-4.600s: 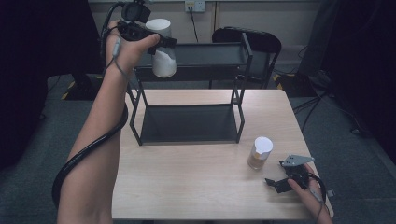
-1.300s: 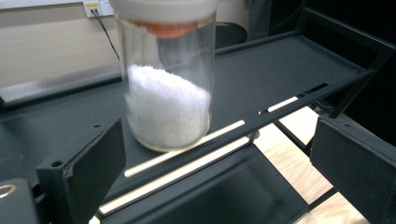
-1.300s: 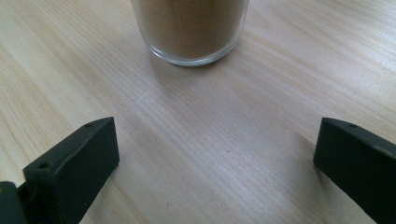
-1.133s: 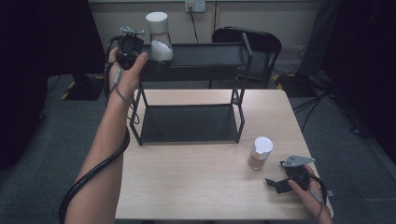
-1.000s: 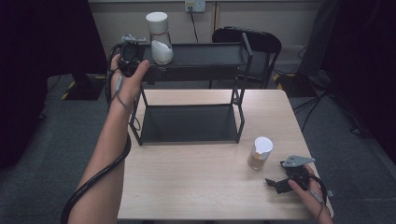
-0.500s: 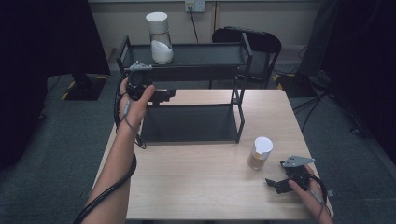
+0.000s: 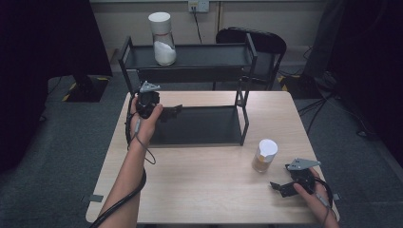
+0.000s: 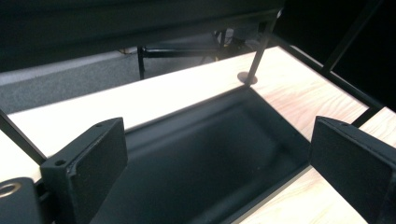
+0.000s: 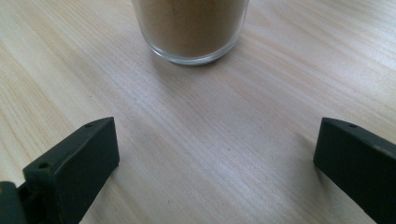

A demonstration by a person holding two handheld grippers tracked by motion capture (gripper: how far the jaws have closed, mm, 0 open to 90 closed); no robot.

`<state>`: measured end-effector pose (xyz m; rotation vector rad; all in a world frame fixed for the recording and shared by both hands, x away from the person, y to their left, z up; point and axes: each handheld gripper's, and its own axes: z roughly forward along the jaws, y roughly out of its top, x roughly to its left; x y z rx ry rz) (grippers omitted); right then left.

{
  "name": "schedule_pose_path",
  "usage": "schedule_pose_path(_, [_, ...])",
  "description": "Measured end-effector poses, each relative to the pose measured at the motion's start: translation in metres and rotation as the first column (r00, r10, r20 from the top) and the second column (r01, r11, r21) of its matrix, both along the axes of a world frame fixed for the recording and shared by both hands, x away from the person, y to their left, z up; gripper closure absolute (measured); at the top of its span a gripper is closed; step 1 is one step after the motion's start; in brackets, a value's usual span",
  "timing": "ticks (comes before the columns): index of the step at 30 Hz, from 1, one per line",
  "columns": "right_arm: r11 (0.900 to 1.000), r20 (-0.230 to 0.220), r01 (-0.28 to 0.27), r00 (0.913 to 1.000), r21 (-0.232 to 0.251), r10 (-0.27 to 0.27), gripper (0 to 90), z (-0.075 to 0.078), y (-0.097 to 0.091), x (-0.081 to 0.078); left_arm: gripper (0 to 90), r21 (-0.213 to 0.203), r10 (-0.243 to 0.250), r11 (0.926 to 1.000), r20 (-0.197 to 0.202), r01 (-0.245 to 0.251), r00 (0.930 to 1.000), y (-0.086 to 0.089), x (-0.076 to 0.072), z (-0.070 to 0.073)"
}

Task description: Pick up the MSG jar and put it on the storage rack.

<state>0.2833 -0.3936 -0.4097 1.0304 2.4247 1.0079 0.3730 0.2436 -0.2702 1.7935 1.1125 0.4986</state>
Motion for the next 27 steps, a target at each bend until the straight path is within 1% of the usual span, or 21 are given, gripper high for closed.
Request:
schedule_pose_path(3, [1.0,0.0,0.0,1.0,0.0,0.0,0.0,0.0,0.0,0.0,4.2,-0.021,-0.005,0.9998,-0.021,0.004,0.9998,0.001,0.003,-0.011])
schedule_pose_path(6, [1.0,0.0,0.0,1.0,0.0,0.0,0.0,0.0,0.0,0.0,3.9,-0.006,-0.002,1.0,-0.03,0.002,0.9995,-0.002,0.005,-0.02])
schedule_pose_path(9, [1.0,0.0,0.0,1.0,0.0,0.0,0.0,0.0,0.0,0.0,3.9,-0.017,-0.005,0.9999,-0.046,0.004,0.9989,-0.002,0.007,-0.032])
schedule_pose_path(13, [1.0,0.0,0.0,1.0,0.0,0.0,0.0,0.0,0.0,0.0,3.9,-0.018,-0.01,0.9998,-0.053,0.009,0.9985,-0.003,0.008,-0.044])
schedule_pose_path(19, [1.0,0.0,0.0,1.0,0.0,0.0,0.0,0.0,0.0,0.0,3.8,-0.003,-0.012,0.9999,-0.064,0.012,0.9979,-0.005,0.005,-0.059])
schedule_pose_path(24, [1.0,0.0,0.0,1.0,0.0,0.0,0.0,0.0,0.0,0.0,3.9,-0.004,-0.02,0.9998,-0.068,0.02,0.9975,-0.003,0.001,-0.071])
schedule_pose_path(27, [1.0,0.0,0.0,1.0,0.0,0.0,0.0,0.0,0.0,0.0,3.9,-0.012,-0.037,0.9993,-0.077,0.036,0.9963,0.0,-0.002,-0.08])
